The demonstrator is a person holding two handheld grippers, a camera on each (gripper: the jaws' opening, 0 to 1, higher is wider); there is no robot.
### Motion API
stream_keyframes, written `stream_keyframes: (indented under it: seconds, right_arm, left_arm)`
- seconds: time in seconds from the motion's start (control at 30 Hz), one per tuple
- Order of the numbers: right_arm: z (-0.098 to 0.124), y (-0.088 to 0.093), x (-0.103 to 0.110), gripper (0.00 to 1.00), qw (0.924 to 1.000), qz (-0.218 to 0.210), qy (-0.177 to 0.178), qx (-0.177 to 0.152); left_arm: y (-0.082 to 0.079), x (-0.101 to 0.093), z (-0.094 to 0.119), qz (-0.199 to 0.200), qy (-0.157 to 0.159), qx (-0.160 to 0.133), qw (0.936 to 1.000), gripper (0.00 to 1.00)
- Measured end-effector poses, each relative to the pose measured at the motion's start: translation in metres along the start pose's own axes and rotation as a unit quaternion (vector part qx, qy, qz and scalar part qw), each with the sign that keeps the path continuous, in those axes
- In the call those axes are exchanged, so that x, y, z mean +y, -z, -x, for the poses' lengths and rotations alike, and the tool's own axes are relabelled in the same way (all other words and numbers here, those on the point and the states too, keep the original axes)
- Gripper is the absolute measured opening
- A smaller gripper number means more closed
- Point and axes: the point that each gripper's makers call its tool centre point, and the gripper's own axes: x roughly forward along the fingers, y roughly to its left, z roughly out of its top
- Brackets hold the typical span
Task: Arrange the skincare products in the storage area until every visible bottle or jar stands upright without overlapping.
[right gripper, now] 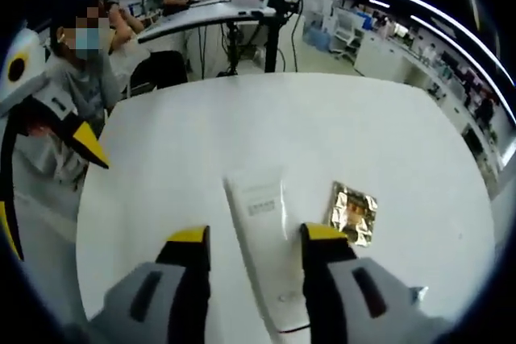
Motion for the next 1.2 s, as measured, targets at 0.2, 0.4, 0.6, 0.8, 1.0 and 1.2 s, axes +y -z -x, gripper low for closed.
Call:
stream_keyframes:
  seconds: [0.2,0.4,0.6,0.8,1.0,1.2]
  right_arm:
    - [-0.008,0.002,-0.003,0.36,0.9992,0.038,0.005,0.013]
    - [-0.014,0.007,0.007,0.34,0.9963,0.078,-0.027,0.022]
    - [-0.014,0.009,0.008,0.32,0.9930,0.111,-0.028,0.028]
    - [-0.010,0.009,0.012,0.31,0.9904,0.132,-0.023,0.034]
    - [0.002,0.003,0.021,0.30,0.9900,0.137,-0.023,0.021]
    - [0.034,-0.034,0.024,0.01,0.9954,0.075,-0.008,-0.059]
  left_arm:
    - [0.002,0.000,-0.003,0.000,0.004,0.005,1.0000,0.87]
    - [0.002,0.000,-0.004,0.001,0.002,0.006,1.0000,0.87]
    - [0.002,-0.001,-0.004,0.002,0.002,0.006,1.0000,0.87]
    - [0.001,-0.001,-0.004,0.001,0.001,0.005,1.0000,0.87]
    - [0.000,-0.003,-0.003,-0.001,0.000,0.003,1.0000,0.87]
    - [-0.005,-0.010,-0.003,-0.009,0.004,0.002,1.0000,0.86]
